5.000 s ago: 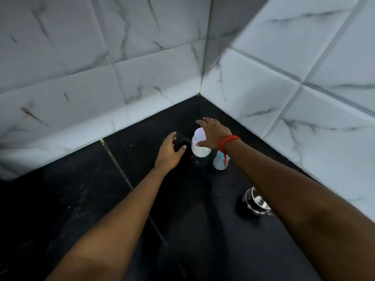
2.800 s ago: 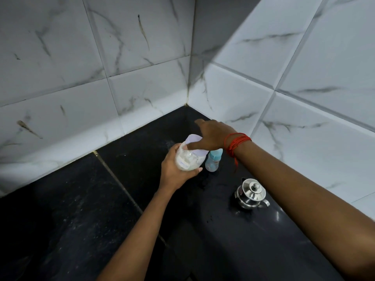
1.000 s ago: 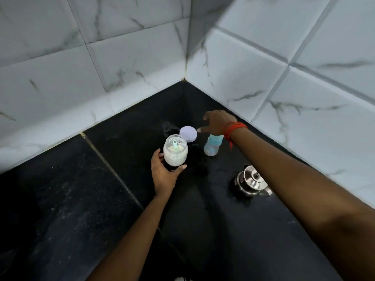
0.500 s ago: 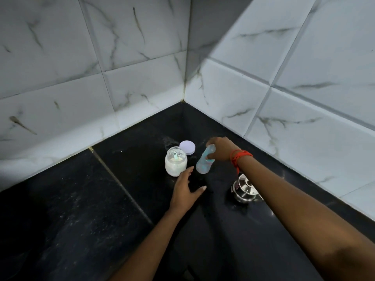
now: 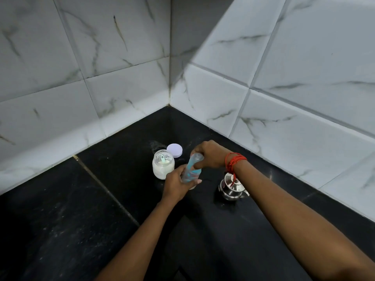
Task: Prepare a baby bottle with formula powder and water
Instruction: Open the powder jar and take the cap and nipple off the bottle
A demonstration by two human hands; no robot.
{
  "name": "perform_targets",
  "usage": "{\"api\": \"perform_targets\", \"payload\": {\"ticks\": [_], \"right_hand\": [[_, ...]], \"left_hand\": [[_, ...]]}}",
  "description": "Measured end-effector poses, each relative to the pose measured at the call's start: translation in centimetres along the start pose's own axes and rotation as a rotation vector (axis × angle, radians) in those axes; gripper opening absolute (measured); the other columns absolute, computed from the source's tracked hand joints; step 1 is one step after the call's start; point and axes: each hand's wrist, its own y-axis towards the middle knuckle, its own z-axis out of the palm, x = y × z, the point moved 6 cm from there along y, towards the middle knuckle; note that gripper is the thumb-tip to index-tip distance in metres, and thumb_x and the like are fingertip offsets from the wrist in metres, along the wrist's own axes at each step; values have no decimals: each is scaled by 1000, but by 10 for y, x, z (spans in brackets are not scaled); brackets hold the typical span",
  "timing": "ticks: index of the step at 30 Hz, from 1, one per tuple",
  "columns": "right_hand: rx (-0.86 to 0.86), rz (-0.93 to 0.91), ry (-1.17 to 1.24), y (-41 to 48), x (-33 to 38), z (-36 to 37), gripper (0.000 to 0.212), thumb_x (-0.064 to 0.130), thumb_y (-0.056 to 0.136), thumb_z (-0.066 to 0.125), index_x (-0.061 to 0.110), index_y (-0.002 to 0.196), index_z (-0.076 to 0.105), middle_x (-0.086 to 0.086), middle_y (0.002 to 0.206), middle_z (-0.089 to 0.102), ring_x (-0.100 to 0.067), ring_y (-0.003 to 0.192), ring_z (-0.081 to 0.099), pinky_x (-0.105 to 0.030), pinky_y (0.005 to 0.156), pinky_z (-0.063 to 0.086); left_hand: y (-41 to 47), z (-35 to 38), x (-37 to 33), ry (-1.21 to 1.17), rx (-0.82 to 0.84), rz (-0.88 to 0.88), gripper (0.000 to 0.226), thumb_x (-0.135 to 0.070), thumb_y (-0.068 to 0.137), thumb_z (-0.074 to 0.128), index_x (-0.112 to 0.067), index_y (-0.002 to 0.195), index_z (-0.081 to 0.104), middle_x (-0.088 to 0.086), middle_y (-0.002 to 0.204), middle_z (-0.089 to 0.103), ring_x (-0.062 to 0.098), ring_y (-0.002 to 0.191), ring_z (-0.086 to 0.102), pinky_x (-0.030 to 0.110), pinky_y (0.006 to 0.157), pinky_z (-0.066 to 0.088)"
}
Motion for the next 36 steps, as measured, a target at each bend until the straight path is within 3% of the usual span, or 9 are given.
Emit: {"api": "perform_targets", "payload": {"ticks": [3,9,12,17,21,25,31,36], "right_hand": [[44,-18,101,-5,-7,-1,38,27,76,81,20,113,73,5,103,74,-10,94,68,-25,86,56],[35,-42,117,-1,-11,6,41,27,78,81,22,117,70,6,108,72,-8,98,66,-24,89,54],[-95,-51,231,6,-16,-11,41,31,75,84,24,112,71,8,106,72,-7,96,67,-22,86,53],[-317,94,237,32,-48,-29,47,26,73,85,18,116,68,1,115,69,-11,100,61,-21,84,43],[-229,317,199,57,-84,6,58,21,73,82,16,127,60,-9,123,64,-27,112,62,-29,86,48],[-166,467,199,68,-101,46,41,18,79,72,12,118,64,-14,117,66,-31,104,66,-36,88,56],[-71,499,148,84,-105,93,34,21,82,71,12,114,63,-15,115,66,-32,102,66,-43,89,57],[-51,456,116,81,-98,92,66,30,82,76,13,140,49,-18,137,52,-36,125,52,-46,104,48]], "left_hand": [[-3,1,0,-7,49,-16,46,-25,70,97,-25,107,70,-13,97,76,0,89,72,11,78,53],[-6,2,-2,1,39,-36,47,-24,69,98,-23,107,69,-15,95,73,-5,87,69,6,73,50],[-6,1,3,-19,-5,-51,48,-21,71,97,-21,110,69,-12,99,73,-2,90,69,5,74,50],[-6,-3,12,-25,-36,-67,53,-17,73,95,-13,120,71,-8,105,74,-14,93,67,4,79,50],[-1,-7,11,-17,-42,-63,53,-18,73,95,-19,119,70,-16,104,73,-16,96,65,3,80,49],[2,-9,9,-16,-52,-47,51,-19,73,95,-25,116,69,-17,104,74,-9,100,68,5,81,50],[7,-10,6,-3,-75,-39,48,-19,73,95,-25,112,69,-18,101,73,-15,96,66,4,79,50],[7,-13,2,12,-64,-22,48,-22,74,95,-26,114,69,-16,104,74,-11,100,67,7,82,52]]}}
